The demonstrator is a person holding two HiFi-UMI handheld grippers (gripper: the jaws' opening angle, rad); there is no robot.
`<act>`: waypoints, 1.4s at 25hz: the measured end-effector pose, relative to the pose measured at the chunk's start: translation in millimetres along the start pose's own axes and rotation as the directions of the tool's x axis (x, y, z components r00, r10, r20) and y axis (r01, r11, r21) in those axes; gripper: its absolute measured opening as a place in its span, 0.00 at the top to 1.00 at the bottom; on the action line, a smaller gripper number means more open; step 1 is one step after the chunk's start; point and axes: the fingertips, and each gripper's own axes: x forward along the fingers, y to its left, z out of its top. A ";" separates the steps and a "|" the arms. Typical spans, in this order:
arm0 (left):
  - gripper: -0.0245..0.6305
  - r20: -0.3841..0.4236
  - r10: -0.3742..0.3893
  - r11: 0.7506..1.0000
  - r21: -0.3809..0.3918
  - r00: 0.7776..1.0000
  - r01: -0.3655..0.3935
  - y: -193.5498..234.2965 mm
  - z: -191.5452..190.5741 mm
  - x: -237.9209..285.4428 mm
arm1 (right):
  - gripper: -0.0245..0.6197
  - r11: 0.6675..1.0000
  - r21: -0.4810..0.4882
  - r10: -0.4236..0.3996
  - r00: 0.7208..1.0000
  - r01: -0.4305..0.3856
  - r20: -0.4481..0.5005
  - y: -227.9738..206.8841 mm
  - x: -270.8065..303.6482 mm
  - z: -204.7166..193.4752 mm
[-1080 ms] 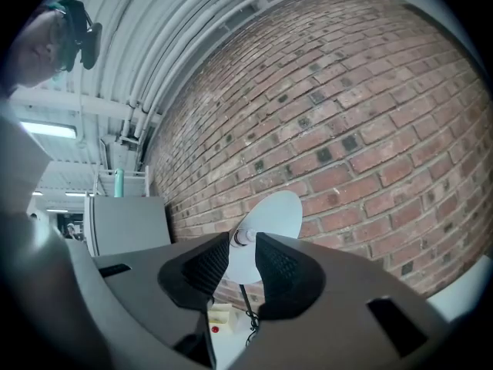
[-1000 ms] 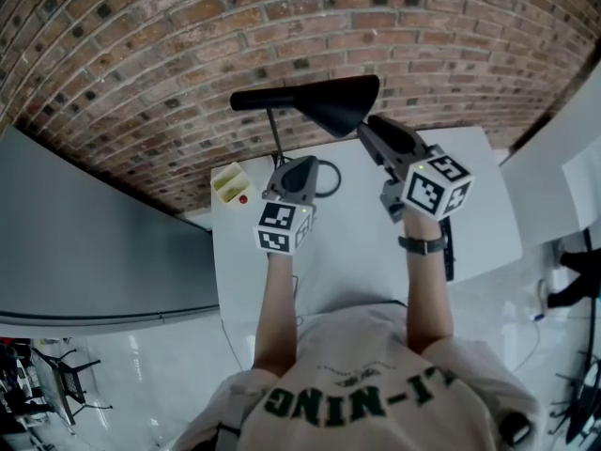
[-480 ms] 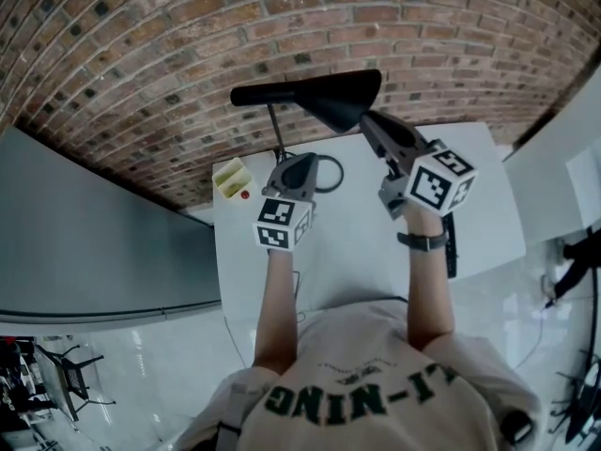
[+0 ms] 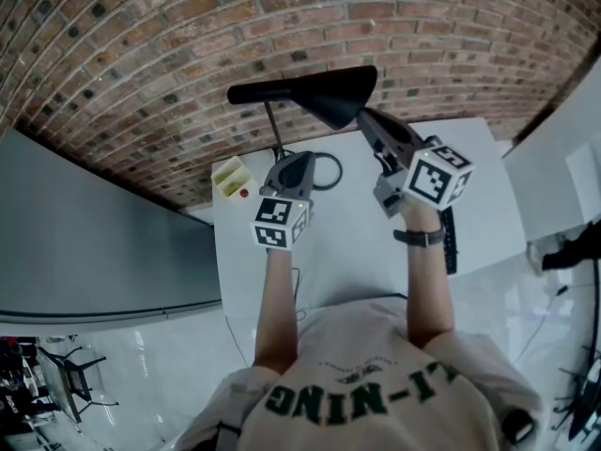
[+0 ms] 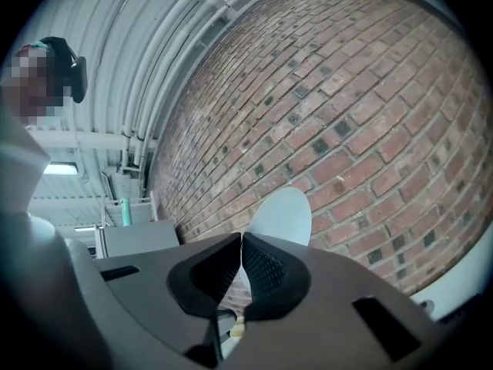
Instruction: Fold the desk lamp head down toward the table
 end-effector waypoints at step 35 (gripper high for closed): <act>0.96 -0.058 -0.022 0.999 -0.050 0.998 0.020 -19.6 -32.8 -9.6 | 0.95 0.972 0.215 -0.072 0.990 0.097 -0.121 -41.4 -9.5 -80.4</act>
